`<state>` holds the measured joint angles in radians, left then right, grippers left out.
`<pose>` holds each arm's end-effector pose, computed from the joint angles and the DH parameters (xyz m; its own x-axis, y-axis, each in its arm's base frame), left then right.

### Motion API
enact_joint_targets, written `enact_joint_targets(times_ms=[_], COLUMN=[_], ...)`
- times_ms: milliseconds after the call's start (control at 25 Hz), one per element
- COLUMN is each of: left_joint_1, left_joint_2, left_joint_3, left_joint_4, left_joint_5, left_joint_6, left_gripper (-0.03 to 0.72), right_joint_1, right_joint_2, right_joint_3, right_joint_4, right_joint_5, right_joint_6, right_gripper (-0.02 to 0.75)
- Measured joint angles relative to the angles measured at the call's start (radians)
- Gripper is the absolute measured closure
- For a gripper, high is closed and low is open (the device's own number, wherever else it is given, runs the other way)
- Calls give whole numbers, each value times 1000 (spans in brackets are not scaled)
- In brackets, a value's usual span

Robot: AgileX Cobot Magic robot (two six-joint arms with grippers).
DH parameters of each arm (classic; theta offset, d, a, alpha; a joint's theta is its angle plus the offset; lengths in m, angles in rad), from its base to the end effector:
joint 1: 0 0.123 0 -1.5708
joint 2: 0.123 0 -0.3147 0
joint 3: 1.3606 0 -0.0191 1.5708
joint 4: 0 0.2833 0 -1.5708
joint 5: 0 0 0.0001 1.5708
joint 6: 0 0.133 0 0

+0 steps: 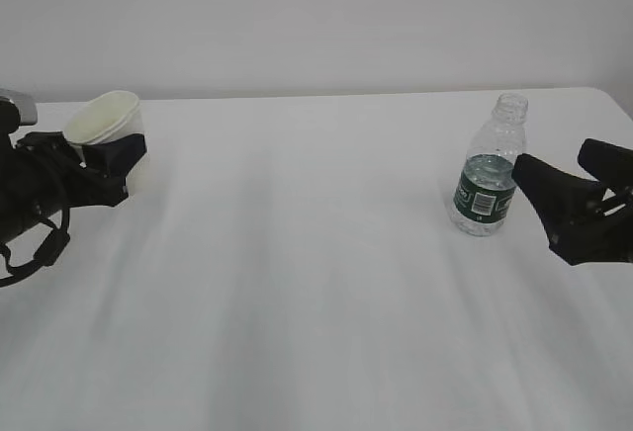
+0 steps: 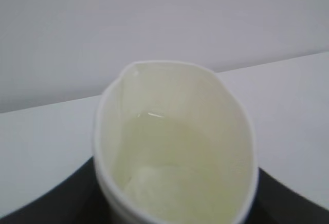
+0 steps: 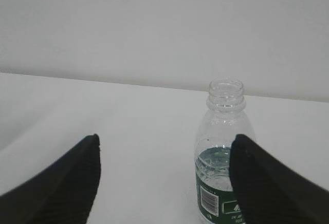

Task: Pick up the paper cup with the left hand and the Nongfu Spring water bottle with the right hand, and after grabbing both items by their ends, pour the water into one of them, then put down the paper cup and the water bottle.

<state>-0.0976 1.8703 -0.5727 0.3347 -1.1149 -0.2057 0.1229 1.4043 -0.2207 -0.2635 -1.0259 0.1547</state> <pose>0.3674 -0.0754 0.1365 -0.1381 -0.0381 -0.9897 0.3777 0.9217 -0.0882 0.2563 0.0615 0.1829 -0.0908 0.0043 -0.9959 -0.3384 0.9404 0.0349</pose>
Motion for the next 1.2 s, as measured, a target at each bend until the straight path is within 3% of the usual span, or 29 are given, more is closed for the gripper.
enact_joint_targets(times_ms=[760,1200], left_joint_1=[1,1], left_joint_2=[21,121], left_joint_3=[99,89], left_joint_4=[-165,-189], left_joint_5=[-7,-15], left_joint_6=[67,80], left_gripper=[284,284], right_joint_1=[0,0], right_joint_2=[0,0], right_joint_3=[0,0], right_joint_4=[-2,-2], right_joint_5=[34,35], right_joint_6=[2,2], right_gripper=[146,146])
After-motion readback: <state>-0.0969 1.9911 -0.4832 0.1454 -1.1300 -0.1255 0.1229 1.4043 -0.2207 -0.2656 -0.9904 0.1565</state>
